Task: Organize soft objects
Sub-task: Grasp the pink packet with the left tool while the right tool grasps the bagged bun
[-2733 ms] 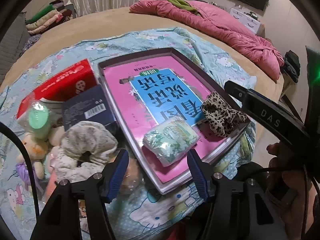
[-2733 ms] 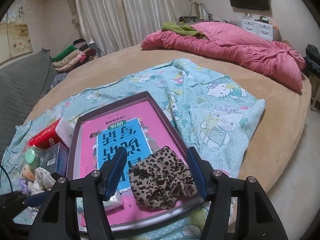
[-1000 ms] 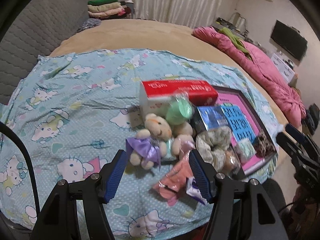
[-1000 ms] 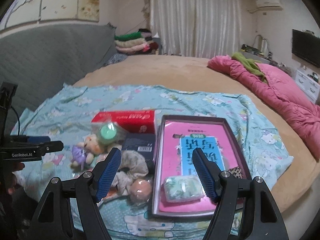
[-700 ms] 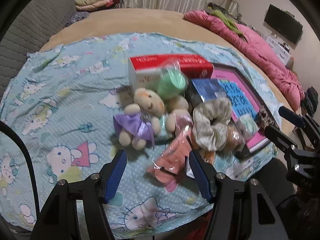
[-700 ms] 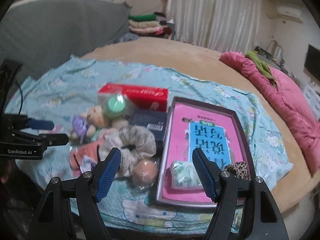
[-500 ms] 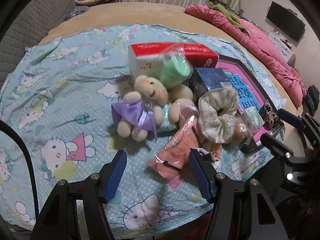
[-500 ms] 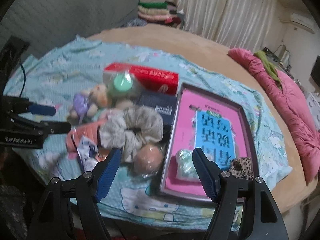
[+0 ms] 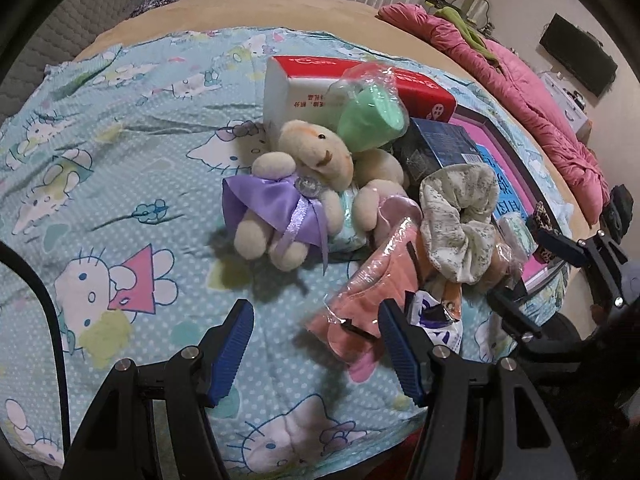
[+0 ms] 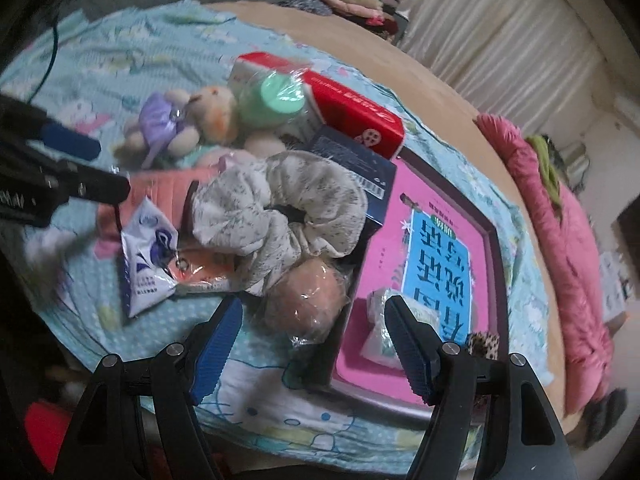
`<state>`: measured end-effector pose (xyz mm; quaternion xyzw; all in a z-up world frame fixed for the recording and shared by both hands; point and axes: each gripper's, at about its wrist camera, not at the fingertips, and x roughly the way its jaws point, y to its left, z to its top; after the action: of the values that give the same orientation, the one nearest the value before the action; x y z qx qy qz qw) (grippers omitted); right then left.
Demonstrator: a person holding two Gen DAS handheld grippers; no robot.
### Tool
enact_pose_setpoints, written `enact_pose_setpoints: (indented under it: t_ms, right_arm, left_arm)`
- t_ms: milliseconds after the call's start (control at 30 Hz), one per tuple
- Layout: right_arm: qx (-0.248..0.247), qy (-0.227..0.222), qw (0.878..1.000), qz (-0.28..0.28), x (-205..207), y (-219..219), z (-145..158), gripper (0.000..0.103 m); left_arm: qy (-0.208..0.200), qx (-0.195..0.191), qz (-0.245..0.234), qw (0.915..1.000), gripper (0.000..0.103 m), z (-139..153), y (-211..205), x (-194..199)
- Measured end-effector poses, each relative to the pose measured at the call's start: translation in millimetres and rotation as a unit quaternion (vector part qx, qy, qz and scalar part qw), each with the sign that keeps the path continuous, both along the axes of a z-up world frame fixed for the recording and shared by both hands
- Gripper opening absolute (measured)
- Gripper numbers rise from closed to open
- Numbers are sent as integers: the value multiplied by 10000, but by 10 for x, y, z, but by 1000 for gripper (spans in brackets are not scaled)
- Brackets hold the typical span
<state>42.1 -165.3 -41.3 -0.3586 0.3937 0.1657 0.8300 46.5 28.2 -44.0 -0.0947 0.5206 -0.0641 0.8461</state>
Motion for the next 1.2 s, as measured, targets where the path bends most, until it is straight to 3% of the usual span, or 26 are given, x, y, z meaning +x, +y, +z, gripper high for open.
enact_pose_setpoints:
  t_ms: [233,467,633,867,1200]
  right_arm:
    - [-455,-76,9988,185,26,74,-214,62]
    - [-480,-73,9986,204,63,77,-311,49]
    - [-56,94,9999,85,172,-20,-252,42]
    - [780,205,9967,-116,261,-205,-1,41]
    - [1373,84,9888,-578,344,-429,216,41]
  left_arm:
    - [127,-416,8,9991,64,-117,61,81]
    - [177,-877,14,9960,64,-212,116,167]
    - [163,-1141,-68,9933,64,-253,126,237]
    - [150,-1368,-280,9901,34,-263,74,265]
    - [-261,-1211,-276,9919,25,-73,35,226]
